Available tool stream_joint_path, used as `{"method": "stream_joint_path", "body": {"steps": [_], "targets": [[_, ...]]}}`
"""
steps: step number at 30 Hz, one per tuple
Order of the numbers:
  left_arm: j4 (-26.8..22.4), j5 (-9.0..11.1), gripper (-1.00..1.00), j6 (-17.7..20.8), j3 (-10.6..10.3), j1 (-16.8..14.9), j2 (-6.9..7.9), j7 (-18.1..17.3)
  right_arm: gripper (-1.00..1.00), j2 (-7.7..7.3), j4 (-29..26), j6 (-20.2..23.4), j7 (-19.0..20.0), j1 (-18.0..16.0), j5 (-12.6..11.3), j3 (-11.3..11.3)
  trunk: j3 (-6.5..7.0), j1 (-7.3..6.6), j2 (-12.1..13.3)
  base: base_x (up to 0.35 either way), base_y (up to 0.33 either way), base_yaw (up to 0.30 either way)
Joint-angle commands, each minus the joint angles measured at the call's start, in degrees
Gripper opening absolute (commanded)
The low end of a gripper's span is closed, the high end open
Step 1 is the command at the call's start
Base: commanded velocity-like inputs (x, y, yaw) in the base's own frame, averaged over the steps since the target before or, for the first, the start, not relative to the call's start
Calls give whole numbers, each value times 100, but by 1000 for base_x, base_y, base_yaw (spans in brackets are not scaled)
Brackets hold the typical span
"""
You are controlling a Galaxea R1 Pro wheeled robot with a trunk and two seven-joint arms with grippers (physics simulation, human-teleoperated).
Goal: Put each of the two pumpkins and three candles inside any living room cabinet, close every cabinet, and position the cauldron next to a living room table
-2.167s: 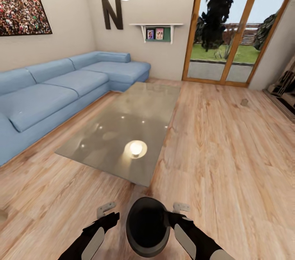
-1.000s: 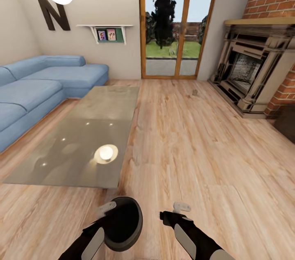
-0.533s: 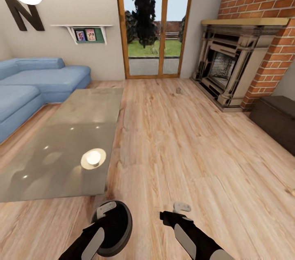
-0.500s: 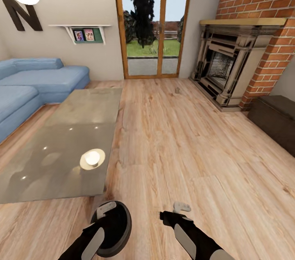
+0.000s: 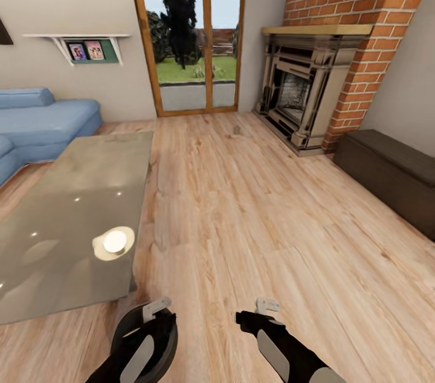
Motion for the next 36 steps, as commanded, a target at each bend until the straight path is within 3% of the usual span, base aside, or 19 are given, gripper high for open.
{"method": "stream_joint_path", "body": {"steps": [1,13,36], "targets": [[-14,52,100,15,-24,0,6,50,100,-5,-9,17,-48,-7,-39,40,-8,0,-3,0,0,-277],[-14,52,100,15,-24,0,8,50,100,-7,-9,17,-48,-7,-39,40,-43,0,-3,0,0,-278],[76,52,100,15,-24,0,0,50,100,-7,-1,8,-57,-6,-53,-1,297,-484,880,0,0,-278]]}}
